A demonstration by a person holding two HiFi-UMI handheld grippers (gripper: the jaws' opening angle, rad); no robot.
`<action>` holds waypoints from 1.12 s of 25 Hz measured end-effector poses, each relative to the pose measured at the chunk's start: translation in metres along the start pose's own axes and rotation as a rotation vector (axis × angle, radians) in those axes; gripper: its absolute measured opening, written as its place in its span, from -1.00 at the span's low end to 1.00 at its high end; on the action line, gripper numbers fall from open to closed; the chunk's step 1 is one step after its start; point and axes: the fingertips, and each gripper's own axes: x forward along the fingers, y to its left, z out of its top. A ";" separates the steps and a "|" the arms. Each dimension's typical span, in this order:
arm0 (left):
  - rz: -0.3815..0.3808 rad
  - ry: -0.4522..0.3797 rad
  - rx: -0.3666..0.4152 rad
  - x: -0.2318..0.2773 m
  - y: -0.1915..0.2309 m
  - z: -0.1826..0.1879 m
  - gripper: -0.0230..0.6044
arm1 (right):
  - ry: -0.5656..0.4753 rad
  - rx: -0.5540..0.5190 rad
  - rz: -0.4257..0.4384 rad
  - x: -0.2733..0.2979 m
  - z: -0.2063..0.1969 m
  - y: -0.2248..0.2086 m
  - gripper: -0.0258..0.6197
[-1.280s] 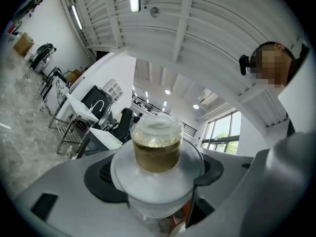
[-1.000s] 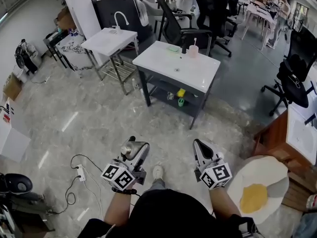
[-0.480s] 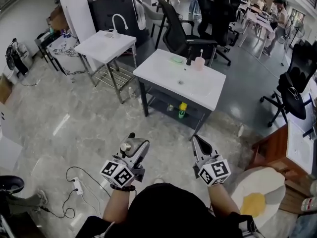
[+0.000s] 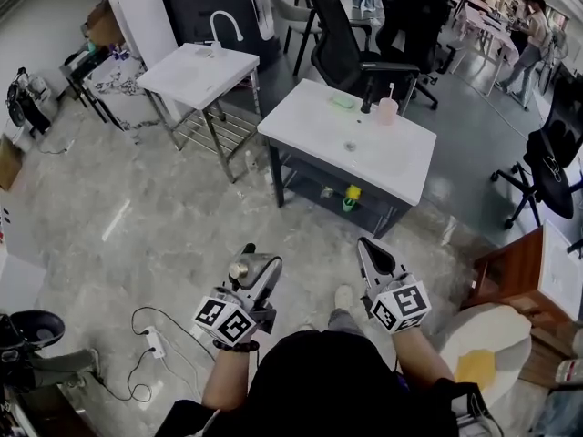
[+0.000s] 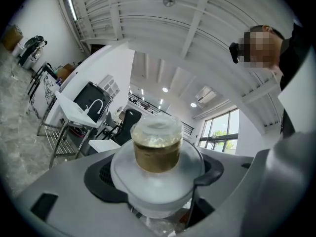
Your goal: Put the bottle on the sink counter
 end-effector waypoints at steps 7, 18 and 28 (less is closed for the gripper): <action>-0.012 -0.023 -0.001 0.045 0.015 0.011 0.20 | 0.002 -0.014 0.050 0.054 0.005 -0.021 -0.83; 0.033 -0.052 0.014 0.143 0.062 0.038 0.20 | 0.010 -0.056 0.216 0.177 0.022 -0.069 -0.83; 0.061 -0.052 0.013 0.256 0.101 0.048 0.21 | 0.003 -0.012 0.222 0.251 0.034 -0.167 -0.83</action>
